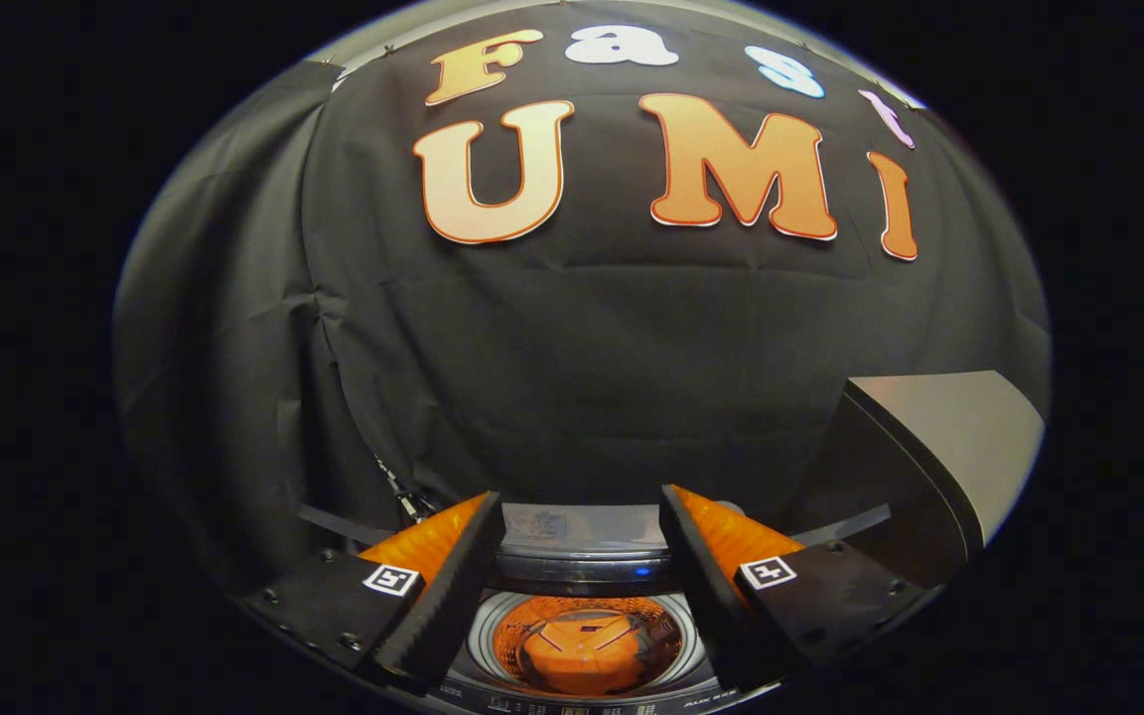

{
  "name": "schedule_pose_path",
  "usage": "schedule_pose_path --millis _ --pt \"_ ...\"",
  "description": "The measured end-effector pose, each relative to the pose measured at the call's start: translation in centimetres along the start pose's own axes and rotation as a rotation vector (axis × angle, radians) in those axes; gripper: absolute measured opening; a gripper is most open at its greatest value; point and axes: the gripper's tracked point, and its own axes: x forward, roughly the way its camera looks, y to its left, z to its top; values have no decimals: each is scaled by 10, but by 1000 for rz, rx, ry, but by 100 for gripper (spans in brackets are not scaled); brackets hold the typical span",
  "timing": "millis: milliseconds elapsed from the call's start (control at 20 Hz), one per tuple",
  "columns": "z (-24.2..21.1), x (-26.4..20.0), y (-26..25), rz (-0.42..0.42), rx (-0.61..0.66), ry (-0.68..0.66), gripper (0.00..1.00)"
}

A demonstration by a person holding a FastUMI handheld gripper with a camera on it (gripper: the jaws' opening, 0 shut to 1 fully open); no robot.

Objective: Put the clothes into the washing machine and then close the washing machine lid.

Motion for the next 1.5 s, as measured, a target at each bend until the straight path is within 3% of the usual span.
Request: schedule_pose_path --millis 300,400,700,850,1100,1500 --pt "-7 1 0 1 9 1 100" --pt "-25 3 -7 -37 14 47 99" --pt "-102 12 0 -22 38 198 98" --pt "-113 13 3 -11 38 235 98" --pt "-68 0 -4 -4 36 186 98" --pt "95 -92 -46 -7 25 -81 98"
